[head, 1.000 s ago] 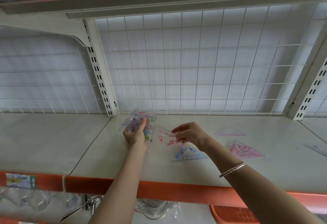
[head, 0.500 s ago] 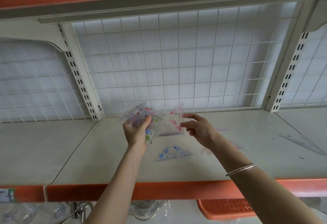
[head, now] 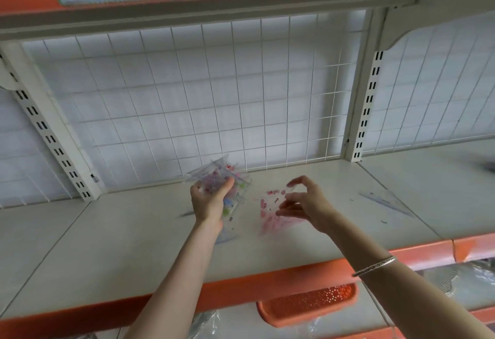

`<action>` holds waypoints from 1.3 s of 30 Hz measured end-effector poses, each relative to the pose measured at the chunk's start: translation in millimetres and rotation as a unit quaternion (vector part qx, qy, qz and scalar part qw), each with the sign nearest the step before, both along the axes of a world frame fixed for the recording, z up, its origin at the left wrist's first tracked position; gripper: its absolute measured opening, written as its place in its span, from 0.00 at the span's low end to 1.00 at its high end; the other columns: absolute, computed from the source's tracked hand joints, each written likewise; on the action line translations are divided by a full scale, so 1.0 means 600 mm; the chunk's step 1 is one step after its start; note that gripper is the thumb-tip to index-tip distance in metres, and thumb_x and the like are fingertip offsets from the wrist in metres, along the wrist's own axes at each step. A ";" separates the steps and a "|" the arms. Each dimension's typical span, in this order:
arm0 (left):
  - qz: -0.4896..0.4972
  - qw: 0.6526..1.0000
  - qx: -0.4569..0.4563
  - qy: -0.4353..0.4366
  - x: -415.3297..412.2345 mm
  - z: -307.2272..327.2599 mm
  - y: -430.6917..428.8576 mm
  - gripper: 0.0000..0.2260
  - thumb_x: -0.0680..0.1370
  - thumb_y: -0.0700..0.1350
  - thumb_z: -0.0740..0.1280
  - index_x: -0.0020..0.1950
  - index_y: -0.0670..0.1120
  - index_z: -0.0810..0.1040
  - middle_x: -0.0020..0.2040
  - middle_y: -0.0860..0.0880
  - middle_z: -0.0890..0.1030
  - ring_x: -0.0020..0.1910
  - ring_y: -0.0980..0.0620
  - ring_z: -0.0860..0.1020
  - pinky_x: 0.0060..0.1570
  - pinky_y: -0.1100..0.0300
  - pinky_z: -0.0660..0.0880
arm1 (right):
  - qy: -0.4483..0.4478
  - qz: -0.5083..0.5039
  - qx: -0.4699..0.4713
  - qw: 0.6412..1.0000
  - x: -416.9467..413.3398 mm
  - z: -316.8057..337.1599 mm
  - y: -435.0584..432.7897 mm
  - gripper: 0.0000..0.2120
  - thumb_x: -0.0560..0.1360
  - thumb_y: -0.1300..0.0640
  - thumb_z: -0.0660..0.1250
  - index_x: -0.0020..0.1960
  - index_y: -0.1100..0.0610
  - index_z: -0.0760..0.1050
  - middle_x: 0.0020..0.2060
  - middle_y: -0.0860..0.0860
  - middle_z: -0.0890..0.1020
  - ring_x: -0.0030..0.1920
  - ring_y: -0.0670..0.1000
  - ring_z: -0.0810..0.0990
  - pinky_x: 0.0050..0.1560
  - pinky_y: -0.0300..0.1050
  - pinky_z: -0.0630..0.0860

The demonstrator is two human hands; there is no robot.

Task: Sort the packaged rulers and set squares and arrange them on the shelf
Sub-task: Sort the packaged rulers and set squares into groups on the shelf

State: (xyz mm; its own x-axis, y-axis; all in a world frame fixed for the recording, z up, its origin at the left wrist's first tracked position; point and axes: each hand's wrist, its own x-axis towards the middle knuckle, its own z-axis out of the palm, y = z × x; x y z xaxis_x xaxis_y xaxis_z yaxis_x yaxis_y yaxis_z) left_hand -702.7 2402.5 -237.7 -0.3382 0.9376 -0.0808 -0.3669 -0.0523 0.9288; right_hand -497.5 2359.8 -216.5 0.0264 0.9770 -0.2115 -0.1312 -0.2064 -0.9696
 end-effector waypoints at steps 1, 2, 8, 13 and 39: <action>-0.002 1.000 0.000 -0.001 0.008 0.000 -0.001 0.30 0.59 0.40 0.81 0.55 0.40 0.70 0.56 0.38 0.80 0.52 0.38 0.81 0.42 0.56 0.79 | -0.007 -0.008 -0.004 1.000 0.004 -0.005 0.001 0.10 0.76 0.73 0.59 0.55 0.63 0.69 0.31 0.64 0.79 0.30 0.62 0.81 0.32 0.48 0.81; -0.006 1.000 0.002 0.001 0.016 0.001 -0.003 0.34 0.56 0.44 0.82 0.56 0.39 0.70 0.56 0.38 0.80 0.52 0.38 0.81 0.44 0.54 0.79 | -0.017 -0.016 -0.005 1.000 0.008 -0.010 0.001 0.08 0.76 0.73 0.59 0.53 0.64 0.69 0.31 0.64 0.79 0.30 0.62 0.81 0.32 0.47 0.81; -0.018 0.999 -0.001 0.032 0.049 0.000 -0.009 0.50 0.46 0.53 0.84 0.62 0.35 0.70 0.55 0.37 0.80 0.53 0.38 0.81 0.55 0.41 0.77 | -0.200 -0.043 -0.010 0.979 0.029 -0.032 0.000 0.03 0.72 0.72 0.66 0.42 0.68 0.73 0.23 0.58 0.78 0.19 0.54 0.77 0.24 0.45 0.78; -0.046 0.995 -0.023 0.080 0.085 0.010 -0.017 0.44 0.49 0.54 0.82 0.60 0.44 0.69 0.56 0.42 0.81 0.53 0.41 0.81 0.55 0.43 0.77 | -0.336 -0.004 0.029 0.941 0.042 -0.031 0.002 0.08 0.68 0.70 0.71 0.36 0.63 0.74 0.23 0.56 0.78 0.17 0.47 0.75 0.19 0.37 0.70; -0.181 0.941 -0.079 0.273 0.387 -0.029 0.002 0.24 0.71 0.47 0.76 0.58 0.42 0.68 0.55 0.44 0.78 0.52 0.46 0.77 0.42 0.58 0.74 | -0.180 -0.166 -0.034 0.969 0.268 -0.033 0.027 0.06 0.71 0.64 0.70 0.39 0.60 0.73 0.31 0.53 0.75 0.29 0.49 0.69 0.28 0.40 0.62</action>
State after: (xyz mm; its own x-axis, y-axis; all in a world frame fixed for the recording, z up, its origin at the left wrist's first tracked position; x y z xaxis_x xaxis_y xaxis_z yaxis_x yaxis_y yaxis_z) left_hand -470.7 2404.0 -255.4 -0.0293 0.9904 -0.1354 0.2001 0.1386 0.9699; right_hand -336.7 2376.1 -236.2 0.4208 0.8860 -0.1948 0.1422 -0.2765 -0.9504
